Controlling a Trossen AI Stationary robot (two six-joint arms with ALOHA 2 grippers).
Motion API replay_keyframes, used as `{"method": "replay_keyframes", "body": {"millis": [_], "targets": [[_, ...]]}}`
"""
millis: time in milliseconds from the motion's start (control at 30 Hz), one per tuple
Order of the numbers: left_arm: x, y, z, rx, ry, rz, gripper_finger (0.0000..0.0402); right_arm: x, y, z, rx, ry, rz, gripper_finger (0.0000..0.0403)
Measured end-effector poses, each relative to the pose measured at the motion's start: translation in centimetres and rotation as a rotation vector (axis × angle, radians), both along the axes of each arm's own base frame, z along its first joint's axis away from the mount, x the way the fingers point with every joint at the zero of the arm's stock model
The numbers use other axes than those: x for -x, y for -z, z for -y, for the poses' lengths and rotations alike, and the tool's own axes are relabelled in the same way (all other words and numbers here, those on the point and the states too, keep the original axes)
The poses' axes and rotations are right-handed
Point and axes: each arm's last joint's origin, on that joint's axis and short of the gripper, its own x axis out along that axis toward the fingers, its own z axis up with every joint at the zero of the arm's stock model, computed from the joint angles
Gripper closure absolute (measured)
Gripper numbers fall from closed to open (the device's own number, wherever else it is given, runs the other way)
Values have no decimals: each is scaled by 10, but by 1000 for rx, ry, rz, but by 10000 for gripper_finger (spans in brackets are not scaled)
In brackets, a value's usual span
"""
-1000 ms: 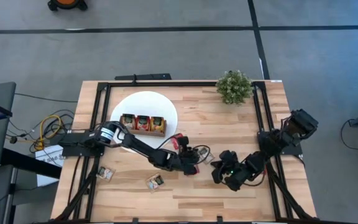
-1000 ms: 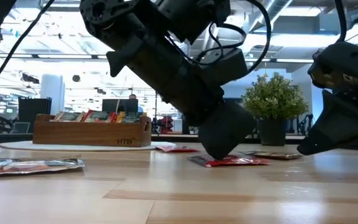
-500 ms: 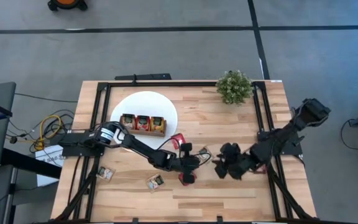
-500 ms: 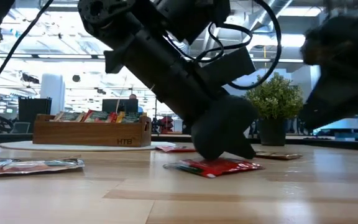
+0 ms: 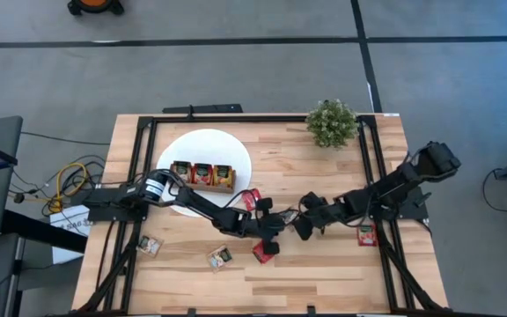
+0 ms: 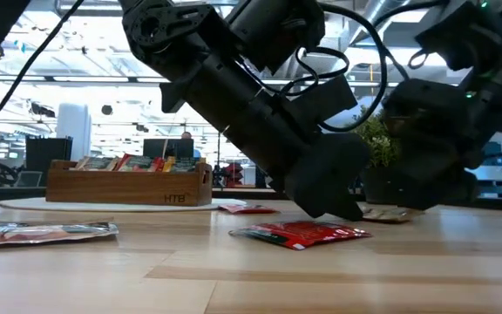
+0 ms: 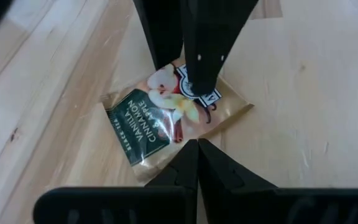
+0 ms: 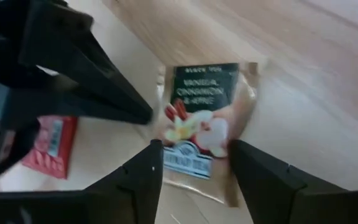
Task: Pick & Place Tea
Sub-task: Put the brown tea bag into the left section of the wooden organizer
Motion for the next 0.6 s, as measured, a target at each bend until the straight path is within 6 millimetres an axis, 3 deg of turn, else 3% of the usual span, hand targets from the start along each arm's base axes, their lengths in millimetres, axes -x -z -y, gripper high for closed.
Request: {"method": "replay_keyframes", "body": {"millis": [167,433,600], "targets": [[0,0,0,-5,-6,2,401,-5,7,-2,0,1,20,255],[10,-11,10,-205,-55,-49,401,1,6,-10,93,-5,29,387],[23,-39,21,-283,-128,-50,401,13,4,-28,246,2,83,387]]}}
